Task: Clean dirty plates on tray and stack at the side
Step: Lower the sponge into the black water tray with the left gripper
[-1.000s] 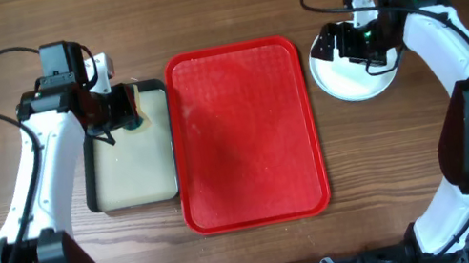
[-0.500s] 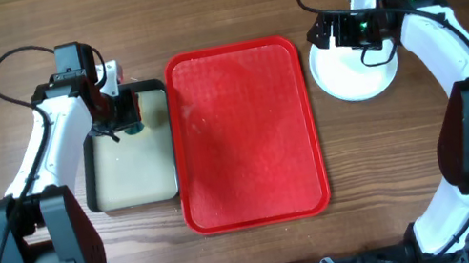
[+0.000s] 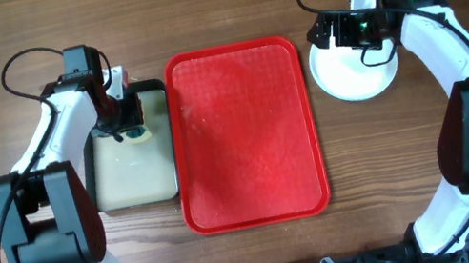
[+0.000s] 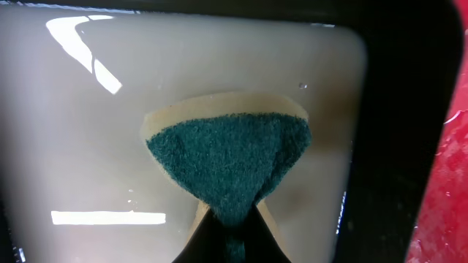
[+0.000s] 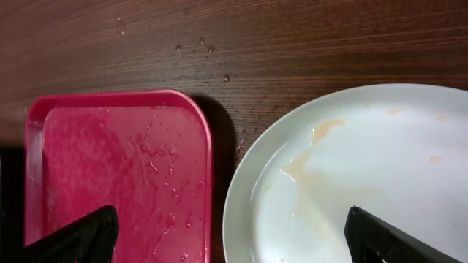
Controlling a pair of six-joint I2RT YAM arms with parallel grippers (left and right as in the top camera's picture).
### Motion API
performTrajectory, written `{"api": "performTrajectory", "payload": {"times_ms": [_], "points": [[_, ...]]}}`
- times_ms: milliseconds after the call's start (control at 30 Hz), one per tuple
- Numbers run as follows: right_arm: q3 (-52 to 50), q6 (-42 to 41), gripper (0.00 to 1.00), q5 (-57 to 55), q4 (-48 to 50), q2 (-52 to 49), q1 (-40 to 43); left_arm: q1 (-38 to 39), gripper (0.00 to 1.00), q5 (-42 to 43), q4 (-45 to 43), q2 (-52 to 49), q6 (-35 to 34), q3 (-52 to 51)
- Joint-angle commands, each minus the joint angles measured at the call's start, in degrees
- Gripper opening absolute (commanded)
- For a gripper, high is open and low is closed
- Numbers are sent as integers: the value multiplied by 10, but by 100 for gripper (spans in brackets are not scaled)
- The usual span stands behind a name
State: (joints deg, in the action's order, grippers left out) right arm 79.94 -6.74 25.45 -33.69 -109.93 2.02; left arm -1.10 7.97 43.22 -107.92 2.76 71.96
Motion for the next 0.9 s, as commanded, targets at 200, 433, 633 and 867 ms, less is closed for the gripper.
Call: {"api": "performTrajectory", "payload": {"times_ms": [200,433,633,867], "points": [[-6,5,100,-4,3,-5,-2,1,9,-4,-17,-22,11,2],[-6,5,99,-4,3,-5,-2,1,33,-3,-16,-21,11,3],[-6,5,100,-4,3,-5,-2,1,38,-4,-24,78,-2,35],[-6,6,99,-4,3,-5,-2,1,100,-5,-31,104,-2,33]]}}
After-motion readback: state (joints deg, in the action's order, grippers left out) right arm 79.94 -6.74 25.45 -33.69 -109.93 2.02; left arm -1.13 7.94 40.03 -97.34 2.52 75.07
